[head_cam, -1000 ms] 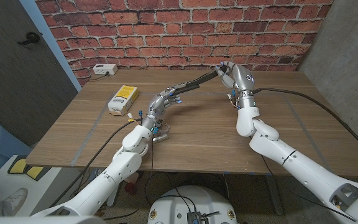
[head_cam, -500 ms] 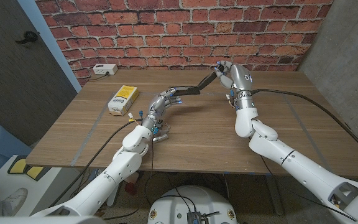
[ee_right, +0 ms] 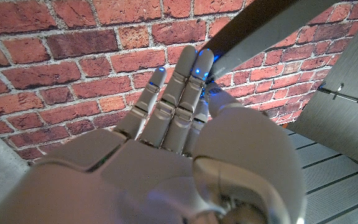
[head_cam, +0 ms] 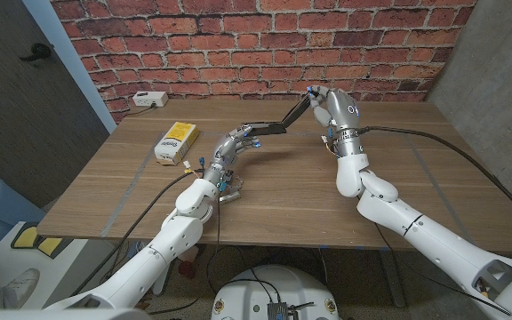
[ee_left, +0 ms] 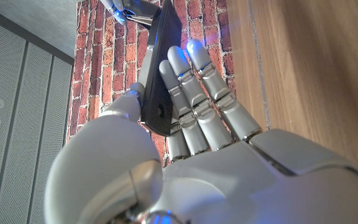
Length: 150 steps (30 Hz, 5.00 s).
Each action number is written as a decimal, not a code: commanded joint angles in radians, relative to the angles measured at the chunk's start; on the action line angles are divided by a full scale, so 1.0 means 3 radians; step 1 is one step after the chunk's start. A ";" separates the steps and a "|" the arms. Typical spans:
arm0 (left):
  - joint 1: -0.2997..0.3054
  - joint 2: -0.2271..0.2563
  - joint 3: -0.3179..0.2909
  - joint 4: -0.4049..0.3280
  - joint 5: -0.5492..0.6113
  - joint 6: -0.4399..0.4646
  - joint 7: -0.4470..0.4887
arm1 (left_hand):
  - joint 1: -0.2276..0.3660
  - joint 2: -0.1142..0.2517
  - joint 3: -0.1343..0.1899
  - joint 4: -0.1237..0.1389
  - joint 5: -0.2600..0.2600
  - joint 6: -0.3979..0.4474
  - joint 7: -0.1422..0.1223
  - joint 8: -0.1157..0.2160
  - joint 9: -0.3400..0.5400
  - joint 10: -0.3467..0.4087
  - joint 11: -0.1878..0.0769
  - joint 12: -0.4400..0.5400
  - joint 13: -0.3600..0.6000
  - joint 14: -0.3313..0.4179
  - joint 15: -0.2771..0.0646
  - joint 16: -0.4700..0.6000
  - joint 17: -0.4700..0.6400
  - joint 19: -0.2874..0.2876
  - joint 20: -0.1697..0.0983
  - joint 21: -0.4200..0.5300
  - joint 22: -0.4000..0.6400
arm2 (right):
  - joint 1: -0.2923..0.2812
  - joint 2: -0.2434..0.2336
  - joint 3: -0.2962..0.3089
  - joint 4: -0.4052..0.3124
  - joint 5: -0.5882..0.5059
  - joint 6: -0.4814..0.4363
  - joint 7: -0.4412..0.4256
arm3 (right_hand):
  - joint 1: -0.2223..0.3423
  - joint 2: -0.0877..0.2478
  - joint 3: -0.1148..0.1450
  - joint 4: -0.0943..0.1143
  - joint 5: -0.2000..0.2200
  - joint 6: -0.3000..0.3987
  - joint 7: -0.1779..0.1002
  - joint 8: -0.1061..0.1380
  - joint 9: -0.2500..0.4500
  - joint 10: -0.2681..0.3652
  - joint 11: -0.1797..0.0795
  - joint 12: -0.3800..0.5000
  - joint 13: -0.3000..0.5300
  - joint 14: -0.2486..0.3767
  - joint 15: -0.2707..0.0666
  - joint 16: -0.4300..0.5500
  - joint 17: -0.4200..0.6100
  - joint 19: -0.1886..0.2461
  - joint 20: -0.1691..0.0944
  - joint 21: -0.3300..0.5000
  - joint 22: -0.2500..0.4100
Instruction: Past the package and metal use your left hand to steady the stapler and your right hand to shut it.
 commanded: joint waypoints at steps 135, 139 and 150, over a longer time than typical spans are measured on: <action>0.0067 0.0013 0.0001 -0.0045 0.0003 -0.0073 -0.0020 | 0.0288 0.0328 0.0055 0.0057 0.0021 0.0215 0.0073 -0.0153 0.0035 0.0093 -0.0100 -0.0041 0.0057 0.0030 -0.0071 -0.0012 0.0025 -0.0123 -0.0042 0.0266 -0.0063 | 0.0155 -0.0109 -0.0522 -0.0159 -0.1281 -0.0452 0.0187 | -0.0227 -0.0123 -0.0375 0.0220 -0.0013 -0.0507 -0.0159 -0.0325 0.0153 -0.0744 -0.0027 -0.0224 0.0259 -0.1022 -0.0170 -0.0477 -0.0115 -0.0271 -0.0187 0.0184 0.0021; 0.0081 0.0037 -0.0006 -0.0092 0.0028 -0.0068 0.0007 | 0.0288 0.0329 0.0056 0.0058 0.0021 0.0217 0.0078 -0.0157 0.0036 0.0089 -0.0101 -0.0049 0.0050 0.0029 -0.0072 -0.0014 0.0025 -0.0124 -0.0043 0.0272 -0.0065 | 0.0148 -0.0111 -0.0518 -0.0172 -0.1294 -0.0469 0.0200 | -0.0262 -0.0125 -0.0399 0.0223 -0.0008 -0.0559 -0.0172 -0.0326 0.0158 -0.0850 -0.0031 -0.0277 0.0257 -0.1121 -0.0170 -0.0495 -0.0103 -0.0286 -0.0171 0.0179 0.0015; 0.0102 0.0087 -0.0026 -0.0196 0.0014 -0.0027 0.0024 | 0.0291 0.0332 0.0058 0.0055 0.0021 0.0213 0.0073 -0.0173 0.0031 0.0095 -0.0103 -0.0055 0.0047 0.0032 -0.0075 -0.0013 0.0025 -0.0130 -0.0045 0.0289 -0.0069 | 0.0126 -0.0106 -0.0504 -0.0210 -0.1312 -0.0524 0.0239 | -0.0353 -0.0132 -0.0449 0.0244 -0.0004 -0.0665 -0.0171 -0.0330 0.0167 -0.1001 -0.0012 -0.0375 0.0233 -0.1302 -0.0146 -0.0536 -0.0106 -0.0301 -0.0135 0.0170 0.0005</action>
